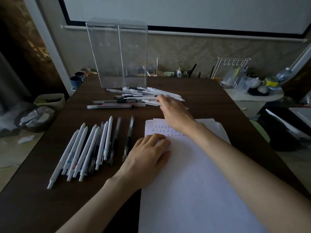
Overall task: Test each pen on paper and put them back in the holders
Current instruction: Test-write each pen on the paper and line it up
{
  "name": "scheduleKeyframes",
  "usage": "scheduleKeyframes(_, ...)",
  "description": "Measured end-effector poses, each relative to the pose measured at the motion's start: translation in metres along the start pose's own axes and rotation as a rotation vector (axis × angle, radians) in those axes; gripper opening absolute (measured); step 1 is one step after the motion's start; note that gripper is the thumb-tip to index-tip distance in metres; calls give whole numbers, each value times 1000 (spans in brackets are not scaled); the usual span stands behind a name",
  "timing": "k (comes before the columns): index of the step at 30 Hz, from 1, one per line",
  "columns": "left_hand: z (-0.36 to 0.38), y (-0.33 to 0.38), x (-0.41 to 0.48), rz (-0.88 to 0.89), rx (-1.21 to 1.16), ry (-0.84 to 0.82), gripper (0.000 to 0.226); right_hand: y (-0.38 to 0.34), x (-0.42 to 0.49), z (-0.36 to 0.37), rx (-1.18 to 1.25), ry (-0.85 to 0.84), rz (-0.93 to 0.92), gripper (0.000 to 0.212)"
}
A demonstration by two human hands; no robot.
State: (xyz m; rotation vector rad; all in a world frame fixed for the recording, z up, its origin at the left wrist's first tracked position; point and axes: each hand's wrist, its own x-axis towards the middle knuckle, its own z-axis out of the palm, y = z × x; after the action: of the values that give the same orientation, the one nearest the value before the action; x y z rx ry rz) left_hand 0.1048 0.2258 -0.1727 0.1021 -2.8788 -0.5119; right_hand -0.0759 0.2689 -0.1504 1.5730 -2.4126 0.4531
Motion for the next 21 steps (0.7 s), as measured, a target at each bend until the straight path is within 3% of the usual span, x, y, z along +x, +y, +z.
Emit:
scheduleKeyframes(4, 0, 1, 1, 19, 25, 0, 50, 19, -46, -16, -216, 109, 121, 56)
scheduleKeyframes(13, -2, 1, 0, 18, 43, 25, 52, 29, -94, -22, -221, 338, 157, 48)
scheduleKeyframes(15, -7, 7, 0, 42, 9, 36, 54, 33, -94, -29, -112, 388, 144, 49)
scheduleKeyframes(18, -13, 22, 3, 178, -5, -21, 56, 32, -93, -44, 223, 557, 114, 29)
scheduleKeyframes(21, -9, 33, 9, 281, 79, -176, 64, 24, -95, -55, 518, 600, 311, 38)
